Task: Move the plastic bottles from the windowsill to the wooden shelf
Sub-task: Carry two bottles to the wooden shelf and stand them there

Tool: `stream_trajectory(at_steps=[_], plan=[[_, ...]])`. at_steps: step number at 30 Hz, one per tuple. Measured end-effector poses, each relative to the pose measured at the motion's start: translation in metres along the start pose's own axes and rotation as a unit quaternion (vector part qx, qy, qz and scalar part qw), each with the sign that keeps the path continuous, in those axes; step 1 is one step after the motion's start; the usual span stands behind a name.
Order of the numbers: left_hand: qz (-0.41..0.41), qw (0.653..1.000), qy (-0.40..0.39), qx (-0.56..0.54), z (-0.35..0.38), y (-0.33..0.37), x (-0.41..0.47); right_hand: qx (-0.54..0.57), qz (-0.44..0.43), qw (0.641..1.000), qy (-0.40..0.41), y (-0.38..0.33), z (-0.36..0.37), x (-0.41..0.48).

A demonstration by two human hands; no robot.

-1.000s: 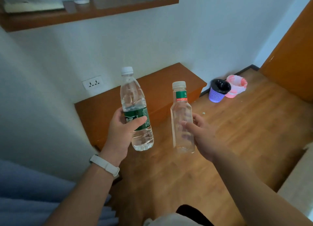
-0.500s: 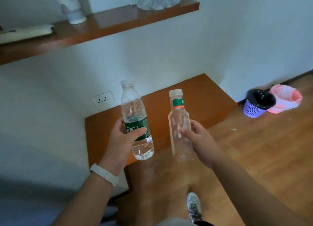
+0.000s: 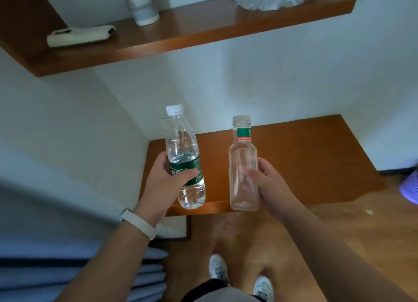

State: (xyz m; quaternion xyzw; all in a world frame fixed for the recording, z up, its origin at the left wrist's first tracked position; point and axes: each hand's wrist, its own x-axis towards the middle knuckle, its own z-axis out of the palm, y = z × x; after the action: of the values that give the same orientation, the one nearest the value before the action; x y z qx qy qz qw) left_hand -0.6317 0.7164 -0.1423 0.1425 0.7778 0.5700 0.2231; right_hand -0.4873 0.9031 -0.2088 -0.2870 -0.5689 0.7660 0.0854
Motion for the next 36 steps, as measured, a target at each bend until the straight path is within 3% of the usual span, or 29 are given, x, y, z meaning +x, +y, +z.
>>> stream_trajectory(at_steps=[16,30,36], plan=[[-0.022,0.999,-0.011,-0.046,-0.038,-0.056,0.149,-0.139,-0.016,0.990,0.007,-0.039,0.048,0.133],[-0.046,0.997,-0.048,0.034,-0.032,-0.102,0.214,-0.216,0.013,0.976,0.025,-0.023,0.060,0.216],[-0.049,0.998,-0.032,0.039,-0.022,-0.114,0.233,-0.308,-0.005,0.951,0.035,-0.010,0.054,0.255]])
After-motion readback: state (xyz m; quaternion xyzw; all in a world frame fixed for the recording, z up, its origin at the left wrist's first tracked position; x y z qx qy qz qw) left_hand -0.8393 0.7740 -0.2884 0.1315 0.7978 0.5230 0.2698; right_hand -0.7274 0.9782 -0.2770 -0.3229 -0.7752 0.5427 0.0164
